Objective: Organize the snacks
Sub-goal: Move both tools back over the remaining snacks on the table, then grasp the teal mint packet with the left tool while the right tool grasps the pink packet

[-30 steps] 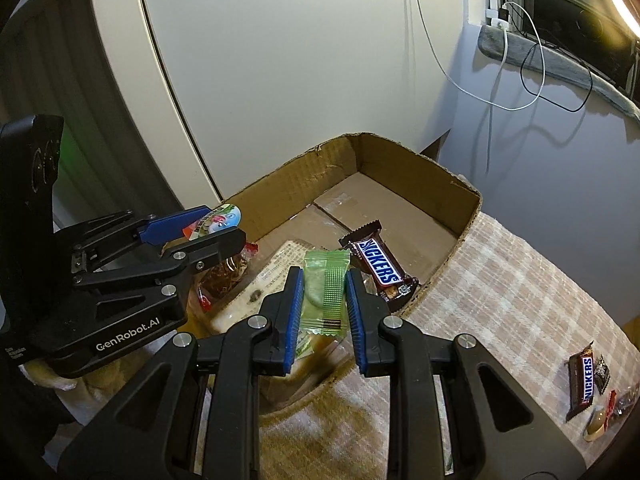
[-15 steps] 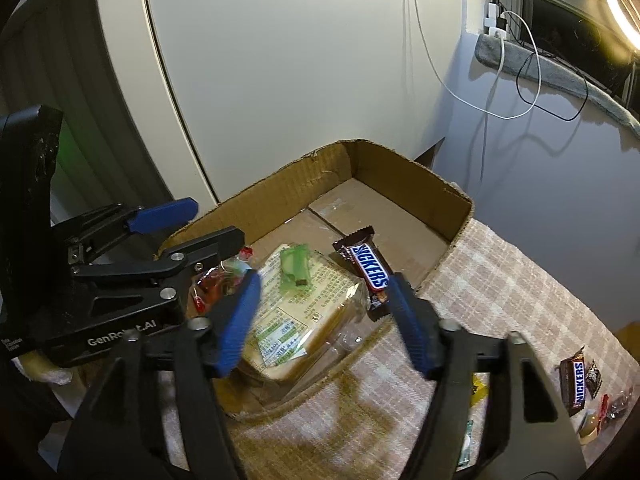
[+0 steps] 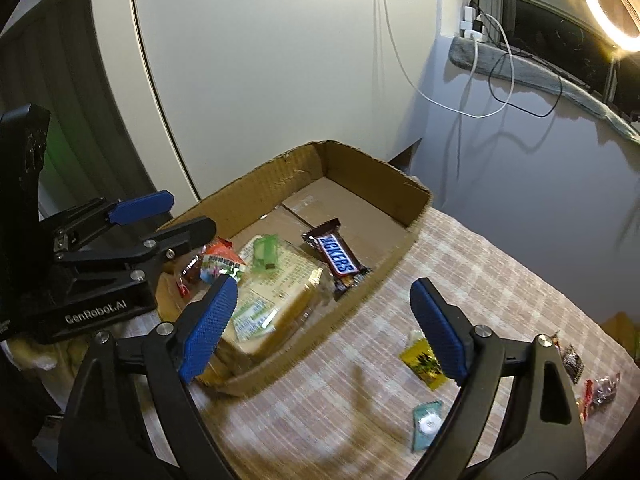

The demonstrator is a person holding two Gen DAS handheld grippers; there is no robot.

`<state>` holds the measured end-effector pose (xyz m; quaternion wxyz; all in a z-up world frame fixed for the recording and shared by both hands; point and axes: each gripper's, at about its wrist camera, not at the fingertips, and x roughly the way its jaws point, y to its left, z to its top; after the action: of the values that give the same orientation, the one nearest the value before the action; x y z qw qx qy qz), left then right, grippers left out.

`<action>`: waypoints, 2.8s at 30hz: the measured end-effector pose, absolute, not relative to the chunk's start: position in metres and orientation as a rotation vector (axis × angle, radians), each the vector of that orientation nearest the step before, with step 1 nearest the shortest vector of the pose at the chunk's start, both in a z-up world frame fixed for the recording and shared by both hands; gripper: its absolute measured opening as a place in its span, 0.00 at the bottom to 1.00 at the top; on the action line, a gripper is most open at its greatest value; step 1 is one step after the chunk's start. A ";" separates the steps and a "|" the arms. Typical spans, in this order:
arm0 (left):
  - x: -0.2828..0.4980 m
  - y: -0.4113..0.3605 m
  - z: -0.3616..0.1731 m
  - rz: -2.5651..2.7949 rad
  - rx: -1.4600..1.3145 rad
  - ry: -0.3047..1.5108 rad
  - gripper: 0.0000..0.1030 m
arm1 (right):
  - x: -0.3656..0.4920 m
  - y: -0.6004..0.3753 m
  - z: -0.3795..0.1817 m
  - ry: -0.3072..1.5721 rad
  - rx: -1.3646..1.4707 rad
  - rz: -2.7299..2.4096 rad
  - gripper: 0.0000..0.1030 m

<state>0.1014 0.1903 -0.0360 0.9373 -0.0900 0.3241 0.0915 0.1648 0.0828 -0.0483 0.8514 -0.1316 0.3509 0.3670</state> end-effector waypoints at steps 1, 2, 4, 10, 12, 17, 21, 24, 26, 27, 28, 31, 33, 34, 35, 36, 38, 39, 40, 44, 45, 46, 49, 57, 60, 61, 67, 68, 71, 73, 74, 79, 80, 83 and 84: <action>0.101 0.187 -0.035 0.182 -0.182 0.660 0.63 | 0.164 0.079 -0.048 0.737 -0.276 0.769 0.88; 0.100 0.185 -0.033 0.177 -0.179 0.658 0.63 | 0.163 0.074 -0.047 0.735 -0.274 0.765 0.88; 0.100 0.178 -0.031 0.169 -0.170 0.654 0.63 | 0.161 0.065 -0.045 0.731 -0.268 0.756 0.88; 0.099 0.158 -0.026 0.140 -0.148 0.647 0.63 | 0.158 0.035 -0.040 0.720 -0.249 0.727 0.88; 0.099 0.152 -0.024 0.129 -0.143 0.645 0.63 | 0.157 0.025 -0.038 0.717 -0.243 0.717 0.88; 0.101 0.137 -0.022 0.101 -0.132 0.646 0.63 | 0.155 -0.002 -0.035 0.710 -0.227 0.684 0.88; 0.104 0.123 -0.023 0.072 -0.130 0.651 0.63 | 0.154 -0.025 -0.034 0.709 -0.215 0.652 0.88; 0.107 0.112 -0.025 0.043 -0.133 0.661 0.63 | 0.154 -0.043 -0.036 0.716 -0.212 0.624 0.88; 0.108 0.105 -0.027 0.024 -0.136 0.669 0.63 | 0.154 -0.056 -0.039 0.726 -0.210 0.602 0.88; 0.108 0.101 -0.028 0.016 -0.136 0.672 0.63 | 0.154 -0.063 -0.042 0.733 -0.210 0.593 0.88; 0.109 0.097 -0.029 0.004 -0.136 0.676 0.63 | 0.153 -0.068 -0.044 0.740 -0.211 0.585 0.88; 0.112 0.083 -0.033 -0.030 -0.128 0.691 0.63 | 0.150 -0.087 -0.055 0.766 -0.224 0.569 0.88; 0.114 0.074 -0.038 -0.052 -0.126 0.705 0.63 | 0.149 -0.097 -0.064 0.793 -0.240 0.565 0.88; 0.116 0.070 -0.040 -0.063 -0.127 0.715 0.63 | 0.148 -0.101 -0.069 0.808 -0.247 0.565 0.88; 0.117 0.066 -0.043 -0.073 -0.127 0.724 0.63 | 0.147 -0.105 -0.074 0.823 -0.254 0.568 0.88; 0.118 0.062 -0.045 -0.080 -0.126 0.731 0.63 | 0.146 -0.108 -0.078 0.835 -0.261 0.573 0.88; 0.119 0.052 -0.051 -0.103 -0.123 0.752 0.63 | 0.143 -0.114 -0.087 0.856 -0.278 0.587 0.88; 0.119 0.048 -0.054 -0.115 -0.121 0.761 0.63 | 0.142 -0.118 -0.091 0.865 -0.282 0.598 0.86; 0.120 0.042 -0.058 -0.135 -0.117 0.777 0.63 | 0.139 -0.120 -0.095 0.874 -0.286 0.607 0.83; 0.124 0.023 -0.073 -0.179 -0.080 0.828 0.53 | 0.137 -0.124 -0.113 0.922 -0.308 0.642 0.72; 0.126 0.020 -0.076 -0.188 -0.071 0.840 0.52 | 0.137 -0.124 -0.117 0.929 -0.311 0.649 0.70; 0.127 0.017 -0.079 -0.196 -0.066 0.850 0.52 | 0.137 -0.125 -0.120 0.935 -0.312 0.655 0.69; 0.133 0.009 -0.088 -0.207 -0.055 0.891 0.52 | 0.139 -0.126 -0.129 0.952 -0.302 0.671 0.62; 0.147 -0.001 -0.110 -0.237 -0.090 0.988 0.52 | 0.148 -0.122 -0.141 0.964 -0.321 0.704 0.58; 0.152 -0.003 -0.114 -0.236 -0.101 1.001 0.50 | 0.148 -0.118 -0.143 0.965 -0.331 0.715 0.47; 0.154 -0.004 -0.115 -0.234 -0.101 1.003 0.49 | 0.149 -0.117 -0.143 0.965 -0.332 0.717 0.47; 0.162 -0.015 -0.116 -0.228 -0.060 0.993 0.38 | 0.148 -0.115 -0.143 0.951 -0.344 0.719 0.46; 0.163 -0.018 -0.116 -0.223 -0.043 0.987 0.34 | 0.148 -0.115 -0.144 0.949 -0.347 0.719 0.46; 0.163 -0.025 -0.118 -0.216 0.002 0.976 0.28 | 0.147 -0.114 -0.144 0.945 -0.354 0.727 0.42; 0.164 -0.029 -0.118 -0.209 0.029 0.972 0.23 | 0.148 -0.114 -0.143 0.946 -0.354 0.732 0.39; 0.164 -0.031 -0.118 -0.206 0.042 0.969 0.21 | 0.148 -0.113 -0.143 0.945 -0.354 0.733 0.39; 0.163 -0.037 -0.119 -0.200 0.091 0.952 0.20 | 0.149 -0.113 -0.143 0.945 -0.357 0.730 0.21; 0.163 -0.037 -0.119 -0.201 0.088 0.952 0.20 | 0.149 -0.114 -0.143 0.945 -0.356 0.730 0.21; 0.164 -0.036 -0.119 -0.201 0.074 0.952 0.20 | 0.149 -0.115 -0.143 0.947 -0.348 0.729 0.20; 0.164 -0.036 -0.119 -0.201 0.069 0.952 0.20 | 0.149 -0.116 -0.143 0.949 -0.343 0.727 0.20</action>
<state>0.1641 -0.0360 -0.1185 0.8834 0.0331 0.4573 -0.0967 0.1487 -0.1156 -0.1429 0.8128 -0.1605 0.4446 0.3404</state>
